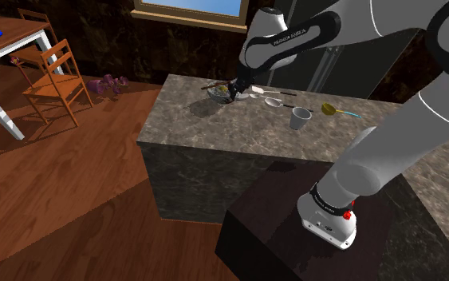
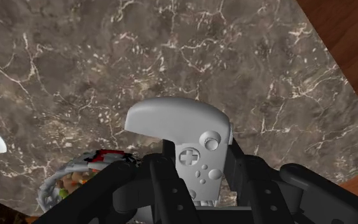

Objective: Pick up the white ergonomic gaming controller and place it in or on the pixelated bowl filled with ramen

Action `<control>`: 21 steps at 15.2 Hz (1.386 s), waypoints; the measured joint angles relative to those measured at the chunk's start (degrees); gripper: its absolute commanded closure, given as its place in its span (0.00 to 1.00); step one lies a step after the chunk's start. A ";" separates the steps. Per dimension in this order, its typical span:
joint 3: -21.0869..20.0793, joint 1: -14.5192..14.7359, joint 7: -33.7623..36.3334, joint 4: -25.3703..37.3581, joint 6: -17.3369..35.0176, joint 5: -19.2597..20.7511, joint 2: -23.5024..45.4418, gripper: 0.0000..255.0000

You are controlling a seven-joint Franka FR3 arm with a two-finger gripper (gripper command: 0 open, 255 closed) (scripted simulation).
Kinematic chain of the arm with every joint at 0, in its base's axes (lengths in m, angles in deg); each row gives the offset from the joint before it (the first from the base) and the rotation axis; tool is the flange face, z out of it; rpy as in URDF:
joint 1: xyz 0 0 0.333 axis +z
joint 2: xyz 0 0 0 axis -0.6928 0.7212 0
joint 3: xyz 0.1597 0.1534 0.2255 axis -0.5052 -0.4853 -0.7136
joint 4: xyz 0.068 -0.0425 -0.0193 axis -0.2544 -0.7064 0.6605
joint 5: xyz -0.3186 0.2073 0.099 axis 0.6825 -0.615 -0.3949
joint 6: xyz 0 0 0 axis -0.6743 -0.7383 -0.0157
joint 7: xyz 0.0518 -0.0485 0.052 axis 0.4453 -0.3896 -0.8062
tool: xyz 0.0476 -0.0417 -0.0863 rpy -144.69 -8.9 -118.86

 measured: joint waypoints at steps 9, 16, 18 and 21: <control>3.25 -2.67 -8.76 21.51 -4.67 -4.75 17.22 1.00; 3.58 -5.97 -13.06 40.79 -10.47 -7.97 31.13 1.00; 3.53 -6.39 -13.63 41.59 -10.04 -8.34 32.43 1.00; 3.37 -6.50 -13.96 40.93 -8.35 -8.69 33.50 1.00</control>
